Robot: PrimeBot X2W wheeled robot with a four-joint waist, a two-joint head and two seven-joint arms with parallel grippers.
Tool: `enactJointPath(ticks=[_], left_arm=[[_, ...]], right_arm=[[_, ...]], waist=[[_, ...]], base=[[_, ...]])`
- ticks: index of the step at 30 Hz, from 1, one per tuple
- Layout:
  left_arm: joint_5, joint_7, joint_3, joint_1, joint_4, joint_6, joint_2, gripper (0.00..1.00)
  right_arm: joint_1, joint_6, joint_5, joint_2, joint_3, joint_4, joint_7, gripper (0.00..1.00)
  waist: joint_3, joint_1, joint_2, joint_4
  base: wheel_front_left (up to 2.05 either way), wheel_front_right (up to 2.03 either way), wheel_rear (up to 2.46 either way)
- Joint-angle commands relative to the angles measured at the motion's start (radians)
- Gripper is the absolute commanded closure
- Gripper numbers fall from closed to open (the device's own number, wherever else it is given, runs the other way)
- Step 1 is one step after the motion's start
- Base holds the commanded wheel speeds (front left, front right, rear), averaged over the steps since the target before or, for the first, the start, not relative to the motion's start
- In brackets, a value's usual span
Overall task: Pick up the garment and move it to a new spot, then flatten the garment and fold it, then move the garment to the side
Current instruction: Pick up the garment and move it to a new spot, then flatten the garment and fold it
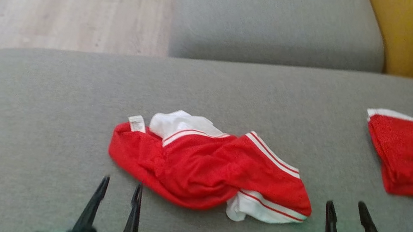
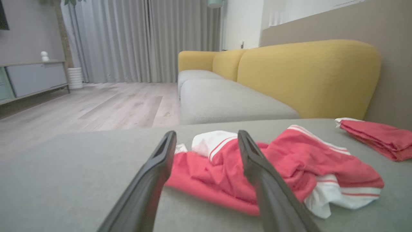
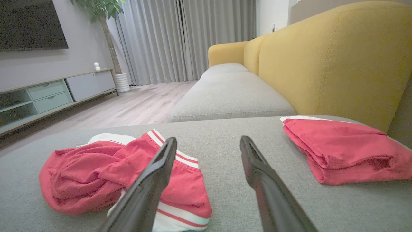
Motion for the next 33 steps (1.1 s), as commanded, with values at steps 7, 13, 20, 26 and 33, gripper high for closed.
enactJointPath(ticks=[7,13,20,26,33], left_arm=[[0.049,-0.009,0.083,0.023,-0.052,-0.013,-0.012,0.00],[0.066,-0.009,0.123,0.032,-0.059,-0.034,-0.027,0.00],[0.081,-0.009,0.141,0.040,-0.057,-0.050,-0.040,0.00],[0.089,-0.009,0.143,0.043,-0.053,-0.057,-0.046,0.00],[0.096,-0.009,0.147,0.046,-0.047,-0.059,-0.049,0.00]], right_arm=[[0.018,-0.001,-0.018,0.008,0.011,-0.036,-0.004,0.00],[0.025,-0.001,-0.022,0.013,0.011,-0.038,-0.004,0.00],[0.020,-0.001,-0.024,0.016,0.011,-0.035,-0.004,0.00],[0.018,-0.001,-0.025,0.017,0.011,-0.033,-0.004,0.00],[0.019,-0.001,-0.013,0.019,0.004,-0.028,-0.004,0.00]], waist=[[-0.037,0.0004,0.0000,0.041],[-0.037,0.0004,0.0000,0.038],[-0.034,0.0004,0.0000,0.037],[-0.036,0.0004,0.0000,0.041],[-0.042,0.0004,0.0000,0.046]], base=[[0.00,0.00,0.00],[0.00,0.00,0.00],[0.00,0.00,0.00],[0.00,0.00,0.00],[0.00,0.00,0.00]])
